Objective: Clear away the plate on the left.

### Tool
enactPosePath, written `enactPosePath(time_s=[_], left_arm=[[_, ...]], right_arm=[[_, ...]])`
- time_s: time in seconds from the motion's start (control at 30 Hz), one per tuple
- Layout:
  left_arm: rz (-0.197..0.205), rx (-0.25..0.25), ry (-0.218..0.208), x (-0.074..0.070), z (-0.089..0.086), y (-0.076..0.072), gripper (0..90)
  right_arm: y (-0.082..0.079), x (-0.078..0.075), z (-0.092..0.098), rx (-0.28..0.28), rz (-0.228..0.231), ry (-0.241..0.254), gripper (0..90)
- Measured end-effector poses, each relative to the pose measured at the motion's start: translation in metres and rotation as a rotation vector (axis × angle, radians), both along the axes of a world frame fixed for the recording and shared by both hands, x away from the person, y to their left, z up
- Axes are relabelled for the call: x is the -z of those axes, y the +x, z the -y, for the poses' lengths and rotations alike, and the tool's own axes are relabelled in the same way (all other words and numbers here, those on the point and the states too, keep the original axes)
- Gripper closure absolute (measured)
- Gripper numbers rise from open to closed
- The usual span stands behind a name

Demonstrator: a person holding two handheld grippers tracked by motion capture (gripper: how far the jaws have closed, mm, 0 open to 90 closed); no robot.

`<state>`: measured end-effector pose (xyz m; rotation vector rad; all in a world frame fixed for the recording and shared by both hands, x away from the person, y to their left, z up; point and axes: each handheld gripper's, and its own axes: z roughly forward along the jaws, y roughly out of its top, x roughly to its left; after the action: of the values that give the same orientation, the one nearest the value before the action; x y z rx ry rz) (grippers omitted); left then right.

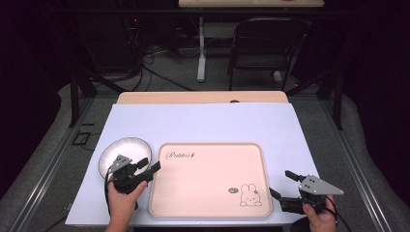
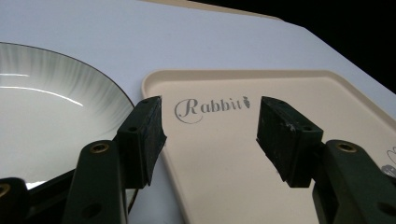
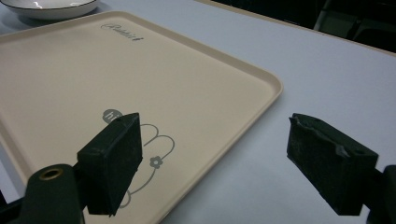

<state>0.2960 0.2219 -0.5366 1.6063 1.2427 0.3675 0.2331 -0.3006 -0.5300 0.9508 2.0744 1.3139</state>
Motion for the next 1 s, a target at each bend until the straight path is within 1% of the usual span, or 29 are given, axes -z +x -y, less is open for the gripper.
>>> enactPosePath(time_s=[0.27,0.47,0.6,0.63,0.67,0.73,0.83,0.87,0.93,1.0], left_arm=[[0.004,-0.032,-0.012,-0.003,-0.01,0.0,40.8],[0.0,-0.065,-0.025,-0.004,-0.018,0.001,38.9],[-0.029,-0.093,-0.044,-0.007,-0.024,0.006,37.2],[-0.029,-0.093,-0.044,-0.007,-0.024,0.006,36.7],[-0.036,-0.1,-0.053,-0.009,-0.027,0.009,36.7],[-0.046,-0.11,-0.057,-0.012,-0.032,0.011,37.0],[-0.061,-0.13,-0.048,-0.015,-0.04,0.014,37.3],[-0.061,-0.13,-0.048,-0.015,-0.04,0.014,37.2],[-0.08,-0.144,-0.062,-0.016,-0.048,0.017,37.2],[-0.085,-0.156,-0.074,-0.016,-0.054,0.019,37.2]], right_arm=[[0.0,0.0,0.0,-0.001,0.001,0.0,17.4],[0.0,0.0,0.0,0.0,0.003,-0.001,17.4],[0.0,0.0,0.0,0.003,0.002,0.0,17.4],[0.0,0.0,0.0,0.002,0.002,-0.001,17.4],[0.0,0.0,0.0,0.002,0.003,-0.002,17.4],[-0.001,0.0,0.0,0.002,0.004,-0.001,17.4],[0.0,0.0,0.0,0.005,0.002,0.003,17.4],[0.0,0.0,0.0,0.004,0.002,0.003,17.4],[0.0,0.0,0.0,0.004,0.001,0.003,17.4],[0.0,0.0,0.0,0.004,0.001,0.002,17.4]])
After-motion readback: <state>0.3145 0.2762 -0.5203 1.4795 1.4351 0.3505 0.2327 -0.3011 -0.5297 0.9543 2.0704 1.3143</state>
